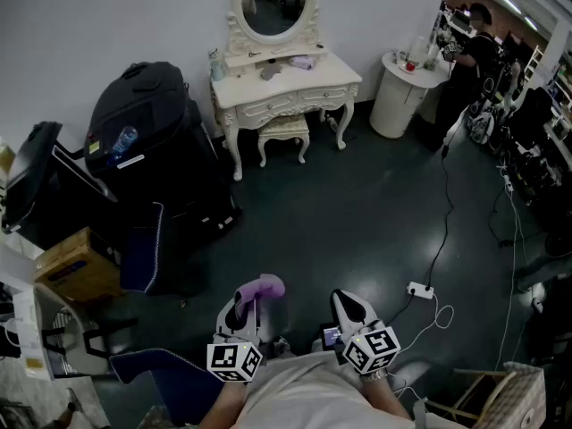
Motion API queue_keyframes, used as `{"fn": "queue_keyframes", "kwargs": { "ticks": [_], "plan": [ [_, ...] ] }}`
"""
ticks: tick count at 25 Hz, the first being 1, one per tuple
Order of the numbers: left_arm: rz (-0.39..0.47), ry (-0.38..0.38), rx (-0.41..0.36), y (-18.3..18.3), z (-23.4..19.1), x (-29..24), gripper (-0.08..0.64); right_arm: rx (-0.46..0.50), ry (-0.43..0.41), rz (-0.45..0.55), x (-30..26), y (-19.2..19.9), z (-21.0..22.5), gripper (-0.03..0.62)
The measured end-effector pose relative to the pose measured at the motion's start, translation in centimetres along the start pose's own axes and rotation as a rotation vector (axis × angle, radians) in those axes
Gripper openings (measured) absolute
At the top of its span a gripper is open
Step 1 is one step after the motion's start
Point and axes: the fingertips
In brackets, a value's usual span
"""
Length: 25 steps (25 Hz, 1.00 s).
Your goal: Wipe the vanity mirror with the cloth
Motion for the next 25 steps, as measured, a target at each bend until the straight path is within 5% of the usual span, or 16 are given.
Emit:
{"fn": "queue_keyframes", "kwargs": {
  "ticks": [8,18,25],
  "plan": [
    [-0.03,-0.026,0.017,2.2,2.1,1.1,0.057,0.032,-0.021,-0.011,2.0,-0.1,0.3,0.008],
    [-0.031,0.016,-0.003,3.2,9.8,-3.7,0.057,0.002,0.01,0.033,5.0,-2.1,8.0,0.008],
    [-0.024,-0.033,-0.007,5.2,14.1,-6.4,0.057,-0.011,-0.015,0.027,6.6,-2.0,13.9,0.008]
  ]
}}
Point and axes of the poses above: the fingertips, and each gripper's own axes: x backward along the fingers, z to its right, y out of its underside, and after that the axes turned 7 degrees about y, right-handed
